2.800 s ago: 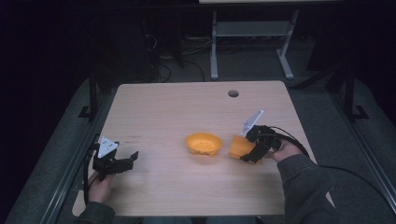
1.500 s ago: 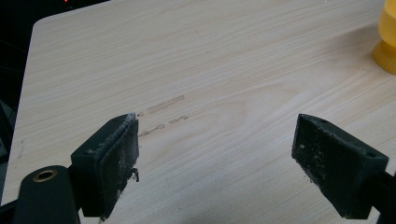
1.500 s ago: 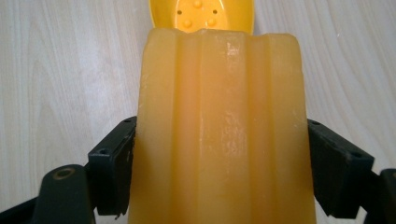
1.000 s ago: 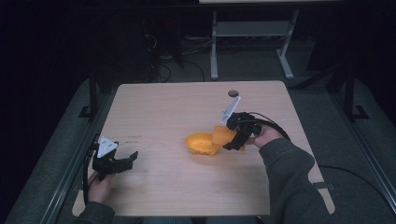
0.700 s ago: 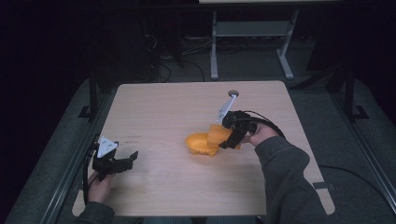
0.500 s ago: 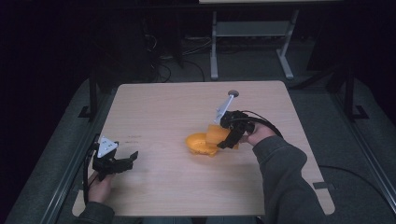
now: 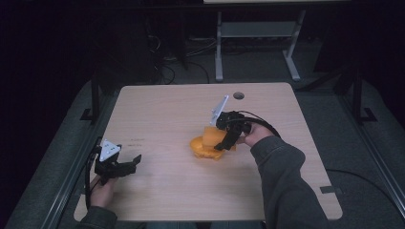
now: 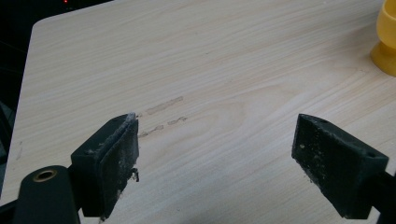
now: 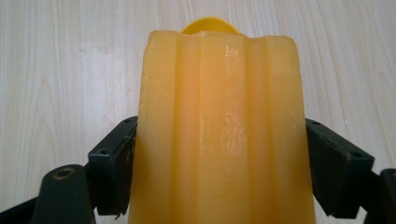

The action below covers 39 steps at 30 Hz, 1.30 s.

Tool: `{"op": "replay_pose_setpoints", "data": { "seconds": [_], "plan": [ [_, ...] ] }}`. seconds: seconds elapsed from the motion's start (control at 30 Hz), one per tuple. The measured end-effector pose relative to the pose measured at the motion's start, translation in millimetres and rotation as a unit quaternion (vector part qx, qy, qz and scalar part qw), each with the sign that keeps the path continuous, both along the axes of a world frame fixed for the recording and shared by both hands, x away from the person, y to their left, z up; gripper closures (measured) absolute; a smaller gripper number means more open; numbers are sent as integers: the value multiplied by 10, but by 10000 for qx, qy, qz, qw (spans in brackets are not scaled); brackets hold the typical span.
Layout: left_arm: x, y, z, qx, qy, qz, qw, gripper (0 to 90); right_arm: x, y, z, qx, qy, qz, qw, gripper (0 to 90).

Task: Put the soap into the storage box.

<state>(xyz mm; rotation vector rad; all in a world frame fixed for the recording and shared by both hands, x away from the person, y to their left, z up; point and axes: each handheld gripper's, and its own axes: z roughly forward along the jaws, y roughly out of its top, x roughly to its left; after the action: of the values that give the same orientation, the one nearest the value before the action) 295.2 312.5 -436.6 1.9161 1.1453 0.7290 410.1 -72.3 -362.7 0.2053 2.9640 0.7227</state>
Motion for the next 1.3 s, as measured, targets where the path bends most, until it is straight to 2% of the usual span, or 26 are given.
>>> {"op": "replay_pose_setpoints", "data": {
  "seconds": [0.5,0.73,1.3],
  "plan": [
    [-2,6,1,-20,-1,30,10000,141,33,180,11,-33,-29,163,9999,206],
    [-2,13,3,-13,-11,36,10000,141,48,279,-42,-47,-17,269,9996,205],
    [-1,15,4,-26,-25,29,10000,141,85,367,-136,-60,17,309,9995,205]
  ]
}}
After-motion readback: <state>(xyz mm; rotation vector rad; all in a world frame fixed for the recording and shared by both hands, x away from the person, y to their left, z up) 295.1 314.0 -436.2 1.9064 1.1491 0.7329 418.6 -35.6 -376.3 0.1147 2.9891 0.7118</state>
